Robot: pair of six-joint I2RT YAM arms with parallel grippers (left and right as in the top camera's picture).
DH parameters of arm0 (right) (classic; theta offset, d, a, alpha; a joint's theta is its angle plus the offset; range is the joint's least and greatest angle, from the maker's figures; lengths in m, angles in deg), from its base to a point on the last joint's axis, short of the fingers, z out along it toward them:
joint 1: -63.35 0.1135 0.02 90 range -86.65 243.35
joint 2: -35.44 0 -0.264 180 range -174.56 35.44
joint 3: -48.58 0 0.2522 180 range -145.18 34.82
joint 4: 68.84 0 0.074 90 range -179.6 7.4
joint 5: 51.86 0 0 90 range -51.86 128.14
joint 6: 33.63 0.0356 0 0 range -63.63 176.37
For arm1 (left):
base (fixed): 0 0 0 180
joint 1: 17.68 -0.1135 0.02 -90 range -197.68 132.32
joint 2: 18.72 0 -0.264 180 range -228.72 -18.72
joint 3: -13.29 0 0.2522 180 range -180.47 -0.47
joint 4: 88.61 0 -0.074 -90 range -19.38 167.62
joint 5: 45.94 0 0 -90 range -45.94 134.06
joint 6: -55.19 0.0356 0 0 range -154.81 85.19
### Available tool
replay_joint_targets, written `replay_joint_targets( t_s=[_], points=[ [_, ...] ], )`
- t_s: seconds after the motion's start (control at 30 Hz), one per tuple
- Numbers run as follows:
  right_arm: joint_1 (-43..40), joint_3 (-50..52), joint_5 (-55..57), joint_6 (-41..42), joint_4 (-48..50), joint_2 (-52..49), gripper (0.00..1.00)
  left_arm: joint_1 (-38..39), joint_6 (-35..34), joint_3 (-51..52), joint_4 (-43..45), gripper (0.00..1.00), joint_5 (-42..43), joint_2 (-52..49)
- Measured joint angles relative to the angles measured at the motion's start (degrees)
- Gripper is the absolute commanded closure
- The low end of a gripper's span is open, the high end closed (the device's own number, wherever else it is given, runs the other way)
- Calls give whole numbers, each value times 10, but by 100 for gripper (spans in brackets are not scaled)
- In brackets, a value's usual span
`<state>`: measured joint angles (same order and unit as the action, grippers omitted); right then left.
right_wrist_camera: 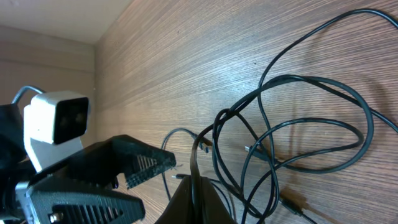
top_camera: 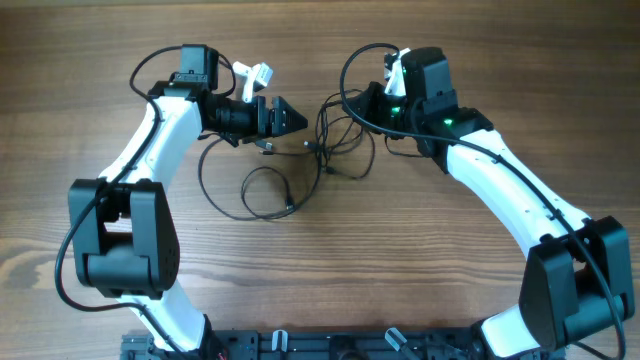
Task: Untangle cables
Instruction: 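Pull the right gripper far up-right, drawing the cable out of the bundle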
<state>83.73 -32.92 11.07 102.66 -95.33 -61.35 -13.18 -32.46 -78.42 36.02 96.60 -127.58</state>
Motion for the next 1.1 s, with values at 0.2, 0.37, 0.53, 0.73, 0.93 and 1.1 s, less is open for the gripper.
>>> replay_joint_targets(
  t_s=[0.2, 0.37, 0.53, 0.73, 0.93, 1.1],
  points=[
    [-20, 0, -32, 8, 25, 0, 96, 8, 17, 0, 6, 24, 5, 0],
    [-24, 0, -78, 19, 52, 0, 96, 40, -1, 0, 29, 27, -23, 0],
    [-24, 0, -123, 27, 73, 0, 96, 75, -41, 0, 46, 47, -72, 0],
    [-24, 0, -168, 39, 90, 0, 96, 104, -106, 0, 70, 70, -135, -24],
    [-24, 0, -212, 48, 135, 0, 96, 104, -158, 0, 76, 96, -173, -48],
    [-24, 0, -246, 51, 173, 1, 95, 104, -169, 0, 78, 96, -203, -48]
  ],
)
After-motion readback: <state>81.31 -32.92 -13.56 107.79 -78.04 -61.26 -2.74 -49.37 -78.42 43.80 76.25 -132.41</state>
